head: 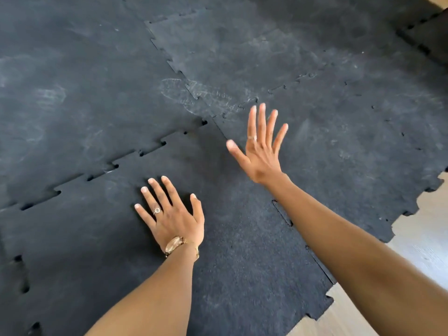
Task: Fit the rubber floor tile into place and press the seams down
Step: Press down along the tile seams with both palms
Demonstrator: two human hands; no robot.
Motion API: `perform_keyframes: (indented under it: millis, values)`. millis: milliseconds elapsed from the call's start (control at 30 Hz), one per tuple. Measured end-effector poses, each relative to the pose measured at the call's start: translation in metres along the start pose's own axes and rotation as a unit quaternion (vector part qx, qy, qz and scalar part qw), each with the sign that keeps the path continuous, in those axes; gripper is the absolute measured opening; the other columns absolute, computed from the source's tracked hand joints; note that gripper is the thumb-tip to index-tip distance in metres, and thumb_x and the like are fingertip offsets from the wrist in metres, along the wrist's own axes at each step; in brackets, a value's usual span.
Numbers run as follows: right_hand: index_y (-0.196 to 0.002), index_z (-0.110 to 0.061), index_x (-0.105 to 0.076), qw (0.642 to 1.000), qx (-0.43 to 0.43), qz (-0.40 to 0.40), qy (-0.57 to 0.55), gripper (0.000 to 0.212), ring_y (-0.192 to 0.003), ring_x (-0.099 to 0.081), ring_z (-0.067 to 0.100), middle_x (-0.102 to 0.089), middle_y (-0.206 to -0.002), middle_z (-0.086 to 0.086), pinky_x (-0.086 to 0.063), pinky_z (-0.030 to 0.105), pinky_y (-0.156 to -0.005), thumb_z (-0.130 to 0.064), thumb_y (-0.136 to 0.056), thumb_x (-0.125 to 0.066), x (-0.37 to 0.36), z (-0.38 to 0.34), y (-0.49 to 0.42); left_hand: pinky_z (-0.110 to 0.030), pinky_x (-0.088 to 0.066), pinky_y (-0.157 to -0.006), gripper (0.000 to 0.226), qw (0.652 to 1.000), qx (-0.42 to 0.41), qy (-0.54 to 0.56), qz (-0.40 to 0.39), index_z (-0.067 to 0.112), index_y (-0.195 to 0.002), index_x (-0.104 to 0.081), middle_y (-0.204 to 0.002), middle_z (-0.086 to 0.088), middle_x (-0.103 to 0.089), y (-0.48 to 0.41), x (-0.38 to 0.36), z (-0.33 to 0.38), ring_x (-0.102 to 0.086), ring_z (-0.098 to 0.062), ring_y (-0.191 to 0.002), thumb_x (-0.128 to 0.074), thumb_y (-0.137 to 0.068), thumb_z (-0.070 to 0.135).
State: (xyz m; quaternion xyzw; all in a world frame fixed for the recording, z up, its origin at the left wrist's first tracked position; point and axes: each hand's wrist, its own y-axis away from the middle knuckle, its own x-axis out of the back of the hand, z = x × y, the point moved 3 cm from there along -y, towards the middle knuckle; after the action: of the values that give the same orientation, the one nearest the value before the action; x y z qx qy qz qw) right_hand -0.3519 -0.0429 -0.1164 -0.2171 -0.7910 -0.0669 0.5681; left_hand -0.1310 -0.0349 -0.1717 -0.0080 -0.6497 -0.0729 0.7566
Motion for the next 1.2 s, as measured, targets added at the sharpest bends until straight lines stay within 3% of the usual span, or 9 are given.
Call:
perform_keyframes:
  millis: [100,267,433,600,733,900,1000,1133,1200]
  values:
    - [-0.155,-0.012,0.001,0.992,0.075,0.106,0.007,0.084,-0.145,0.024,0.029,0.008,-0.162,0.011,0.026,0.054,-0.11,-0.066,-0.095,-0.019,0.002,-0.038,-0.037,-0.056,0.003,-0.119,0.077,1.0,-0.002,0.009,0.008,0.011,-0.155,-0.004,-0.163,-0.014,-0.004,0.002,-0.002,0.0,0.0,-0.033,-0.15,-0.017,-0.092,0.054]
    - [-0.153,-0.011,0.013,0.987,0.056,-0.095,0.119,0.077,-0.147,0.021,0.03,0.016,-0.163,0.007,0.011,0.068,-0.111,-0.057,-0.1,-0.017,-0.066,-0.021,-0.038,-0.056,0.002,-0.119,0.078,1.0,-0.008,-0.005,0.027,0.01,-0.155,-0.007,-0.163,-0.015,-0.006,-0.002,-0.006,-0.002,-0.001,-0.034,-0.15,-0.016,-0.092,0.054]
    - [-0.153,-0.02,0.014,0.985,0.058,-0.132,0.1,0.078,-0.146,0.025,0.027,0.017,-0.163,-0.002,0.013,0.068,-0.111,-0.065,-0.092,-0.002,-0.068,-0.019,-0.047,-0.054,0.002,-0.119,0.077,1.0,-0.003,-0.008,-0.006,0.009,-0.155,-0.009,-0.162,-0.016,-0.009,0.002,0.001,0.001,-0.005,-0.035,-0.149,-0.018,-0.092,0.054]
    - [-0.155,-0.027,0.008,0.983,0.052,-0.142,0.104,0.072,-0.148,0.02,0.028,0.008,-0.164,-0.01,0.012,0.066,-0.112,-0.064,-0.095,-0.004,-0.072,-0.018,-0.048,-0.055,-0.023,-0.113,0.056,0.995,-0.075,0.014,0.068,0.002,-0.128,-0.045,-0.133,-0.025,-0.046,-0.049,0.019,-0.011,-0.038,-0.043,-0.126,-0.041,-0.095,0.047]
    - [-0.154,-0.028,0.009,0.983,0.06,-0.137,0.111,0.073,-0.148,0.02,0.028,0.009,-0.163,-0.011,0.013,0.065,-0.113,-0.066,-0.093,-0.001,-0.079,-0.014,-0.048,-0.049,0.004,-0.121,0.087,0.995,-0.074,0.008,0.061,0.002,-0.153,-0.012,-0.161,-0.017,-0.01,-0.072,0.015,-0.019,-0.003,-0.032,-0.15,-0.027,-0.093,0.063]
    - [-0.155,-0.015,0.008,0.976,0.068,-0.148,0.147,0.079,-0.144,0.03,0.029,0.017,-0.162,-0.004,0.02,0.062,-0.112,-0.065,-0.095,-0.007,-0.069,-0.024,-0.049,-0.055,0.001,-0.12,0.091,0.996,-0.077,-0.027,0.037,0.003,-0.154,-0.001,-0.163,-0.013,-0.001,-0.074,0.008,-0.02,0.004,-0.027,-0.151,-0.01,-0.09,0.067]
    - [-0.154,-0.004,0.004,0.985,0.098,-0.1,0.099,0.078,-0.145,0.025,0.032,0.017,-0.162,0.008,0.018,0.055,-0.116,-0.057,-0.099,-0.013,-0.053,-0.05,-0.074,-0.055,0.002,-0.12,0.091,0.996,-0.077,-0.027,0.033,0.005,-0.154,-0.001,-0.163,-0.013,-0.001,-0.075,0.006,-0.019,0.004,-0.027,-0.151,-0.009,-0.09,0.068]
    - [-0.154,-0.002,-0.008,0.982,0.168,0.083,-0.005,0.075,-0.146,0.008,0.043,-0.002,-0.162,0.02,0.017,0.046,-0.117,-0.054,-0.101,-0.019,-0.033,-0.093,-0.137,-0.054,0.003,-0.12,0.09,0.996,-0.08,-0.02,0.038,0.005,-0.154,-0.004,-0.163,-0.013,-0.003,-0.076,0.005,-0.02,0.002,-0.027,-0.151,-0.011,-0.09,0.068]
    - [-0.155,-0.009,-0.004,0.991,0.127,0.034,0.035,0.072,-0.147,0.012,0.04,0.004,-0.163,0.016,0.017,0.055,-0.116,-0.054,-0.101,-0.018,-0.052,-0.087,-0.146,-0.054,0.001,-0.12,0.09,0.996,-0.076,-0.021,0.039,0.005,-0.154,-0.006,-0.163,-0.013,-0.005,-0.077,0.004,-0.02,0.001,-0.027,-0.151,-0.012,-0.091,0.068]
